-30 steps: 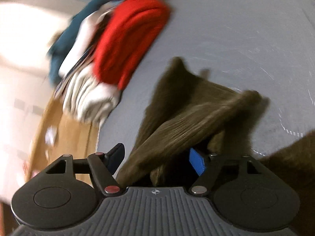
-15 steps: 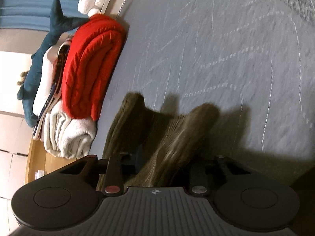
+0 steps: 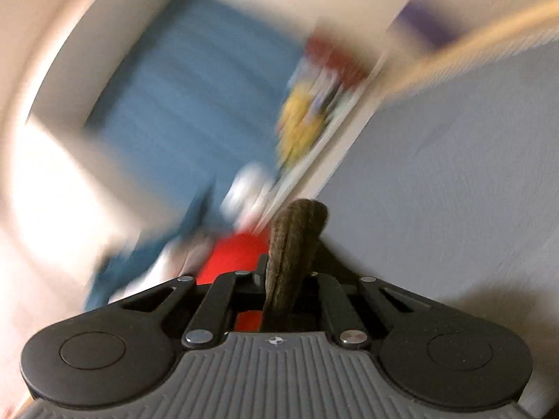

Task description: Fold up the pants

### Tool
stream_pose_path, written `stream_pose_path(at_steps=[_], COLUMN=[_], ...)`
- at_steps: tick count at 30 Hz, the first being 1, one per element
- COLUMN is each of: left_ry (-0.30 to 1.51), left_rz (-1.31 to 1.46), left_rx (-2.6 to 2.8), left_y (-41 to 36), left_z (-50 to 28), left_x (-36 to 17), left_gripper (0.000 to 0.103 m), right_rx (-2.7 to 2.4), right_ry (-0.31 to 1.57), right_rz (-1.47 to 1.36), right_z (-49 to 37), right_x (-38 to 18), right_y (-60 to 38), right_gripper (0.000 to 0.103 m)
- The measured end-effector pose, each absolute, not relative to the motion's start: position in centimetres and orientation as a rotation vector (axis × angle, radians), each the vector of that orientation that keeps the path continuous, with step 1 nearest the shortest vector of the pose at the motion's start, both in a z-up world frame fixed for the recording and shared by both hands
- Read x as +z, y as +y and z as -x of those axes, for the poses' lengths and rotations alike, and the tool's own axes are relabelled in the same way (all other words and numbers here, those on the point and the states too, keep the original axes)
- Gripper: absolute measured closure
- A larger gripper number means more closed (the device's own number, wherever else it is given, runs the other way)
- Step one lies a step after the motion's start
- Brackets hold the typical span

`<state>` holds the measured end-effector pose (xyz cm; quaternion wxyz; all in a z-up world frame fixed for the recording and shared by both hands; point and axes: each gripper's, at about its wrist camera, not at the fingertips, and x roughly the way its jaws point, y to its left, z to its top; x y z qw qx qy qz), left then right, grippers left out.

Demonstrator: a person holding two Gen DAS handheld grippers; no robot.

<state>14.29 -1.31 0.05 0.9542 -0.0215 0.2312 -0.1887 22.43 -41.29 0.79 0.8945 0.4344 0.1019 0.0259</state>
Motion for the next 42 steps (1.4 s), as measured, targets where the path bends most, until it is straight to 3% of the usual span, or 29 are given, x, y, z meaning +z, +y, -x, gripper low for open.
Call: stream_pose_path(at_steps=[7, 10, 14, 15, 18, 19, 21, 22, 26, 31, 34, 39, 42], left_ry=[0.658, 0.691, 0.72, 0.736, 0.769, 0.76, 0.76, 0.763, 0.734, 0.698, 0.722, 0.784, 0.798], left_rz=[-0.109, -0.172, -0.247, -0.258, -0.272, -0.258, -0.299, -0.304, -0.277, -0.278, -0.324, -0.352, -0.345], left_rx=[-0.384, -0.364, -0.314, -0.307, -0.293, -0.306, -0.301, -0.299, -0.314, -0.43, -0.515, -0.559, -0.573], left_y=[-2.5, -2.7, -2.5, -2.3, -1.6, -1.4, -1.3, -1.2, 0.1, 2.4, 3.3, 4.7, 4.8], left_z=[-15.3, -15.9, -16.8, -17.0, -17.9, -18.0, -18.1, -18.2, -18.0, -16.8, -15.9, -15.3, -15.4], left_x=[-5.9, -8.1, -10.7, -11.2, -12.7, -12.6, -12.4, -12.1, -10.6, -7.7, -7.3, -8.5, -8.3], left_gripper=[0.016, 0.016, 0.019, 0.024, 0.052, 0.073, 0.092, 0.094, 0.095, 0.095, 0.095, 0.095, 0.095], right_rx=[-0.28, -0.31, -0.292, -0.283, -0.241, -0.219, -0.168, -0.142, -0.051, 0.003, -0.163, -0.466, -0.426], right_ry=[0.519, 0.571, 0.579, 0.574, 0.53, 0.509, 0.494, 0.493, 0.435, 0.229, 0.303, 0.832, 0.773], right_rz=[-0.892, -0.806, -0.809, -0.811, -0.818, -0.815, -0.845, -0.859, -0.711, -0.592, -0.562, -0.529, -0.542], right_z=[-24.4, -25.1, -24.9, -25.0, -25.4, -25.9, -27.9, -28.9, -33.3, -32.7, -32.1, -32.5, -31.1], right_x=[-9.1, -10.1, -10.4, -10.2, -9.0, -8.3, -7.0, -6.1, 0.9, 8.5, 5.6, -8.7, -9.6], right_y=[-49.7, -49.9, -50.4, -50.6, -50.8, -50.8, -51.0, -50.9, -48.7, -48.2, -50.2, -54.3, -55.1], right_gripper=[0.09, 0.076, 0.076, 0.08, 0.092, 0.093, 0.094, 0.094, 0.096, 0.096, 0.095, 0.095, 0.094])
